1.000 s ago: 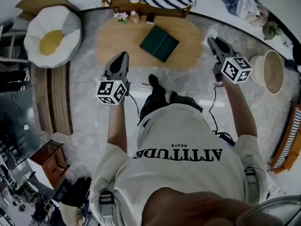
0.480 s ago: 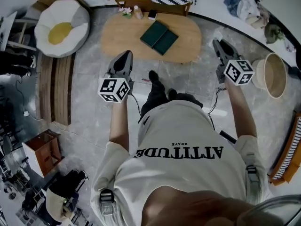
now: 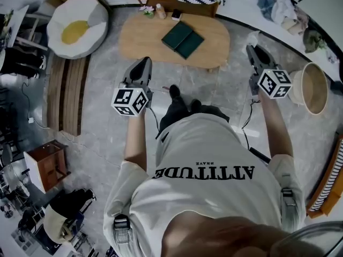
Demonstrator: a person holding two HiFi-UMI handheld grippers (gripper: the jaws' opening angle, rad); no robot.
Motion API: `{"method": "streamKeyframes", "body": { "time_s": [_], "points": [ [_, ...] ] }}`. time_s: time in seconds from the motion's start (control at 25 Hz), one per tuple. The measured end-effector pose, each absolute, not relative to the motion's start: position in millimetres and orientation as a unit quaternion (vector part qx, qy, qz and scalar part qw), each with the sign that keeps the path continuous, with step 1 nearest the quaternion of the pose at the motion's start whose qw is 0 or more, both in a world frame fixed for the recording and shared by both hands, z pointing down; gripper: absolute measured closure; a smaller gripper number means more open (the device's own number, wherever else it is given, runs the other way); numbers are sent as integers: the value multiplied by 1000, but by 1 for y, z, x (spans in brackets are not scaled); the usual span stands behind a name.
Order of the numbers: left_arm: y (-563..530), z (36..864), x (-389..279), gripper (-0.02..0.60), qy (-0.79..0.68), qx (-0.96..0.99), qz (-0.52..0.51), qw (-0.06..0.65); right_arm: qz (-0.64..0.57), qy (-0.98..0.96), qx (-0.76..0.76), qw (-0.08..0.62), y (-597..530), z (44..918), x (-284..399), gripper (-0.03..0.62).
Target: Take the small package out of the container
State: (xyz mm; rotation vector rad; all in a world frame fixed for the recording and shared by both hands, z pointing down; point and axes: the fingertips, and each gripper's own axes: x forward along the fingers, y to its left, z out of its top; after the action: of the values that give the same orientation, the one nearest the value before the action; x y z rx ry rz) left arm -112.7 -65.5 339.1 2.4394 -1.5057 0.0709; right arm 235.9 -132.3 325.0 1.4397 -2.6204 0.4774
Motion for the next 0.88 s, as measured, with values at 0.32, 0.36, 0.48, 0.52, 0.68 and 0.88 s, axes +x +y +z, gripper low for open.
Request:
{"method": "streamKeyframes", "body": {
  "time_s": [0.32, 0.36, 0.48, 0.52, 0.68, 0.88],
  "points": [
    [-50, 321, -124, 560, -521, 845, 25, 123, 139, -862, 485, 51, -119, 307, 234, 533],
    [-49, 319, -126, 560, -519, 846, 25, 121, 136, -861, 488, 50, -118, 305, 234, 533],
    [-45, 313, -135, 560, -511, 852, 28, 114, 128, -856, 499, 48, -114, 298, 229, 533],
    [-45, 310, -139, 560, -508, 854, 28, 111, 125, -854, 503, 47, -114, 295, 227, 533],
    [-49, 300, -159, 560, -499, 860, 28, 99, 111, -847, 519, 40, -111, 285, 215, 533],
    [-60, 291, -186, 560, -496, 863, 21, 91, 89, -845, 526, 35, -109, 270, 194, 533]
  ]
}}
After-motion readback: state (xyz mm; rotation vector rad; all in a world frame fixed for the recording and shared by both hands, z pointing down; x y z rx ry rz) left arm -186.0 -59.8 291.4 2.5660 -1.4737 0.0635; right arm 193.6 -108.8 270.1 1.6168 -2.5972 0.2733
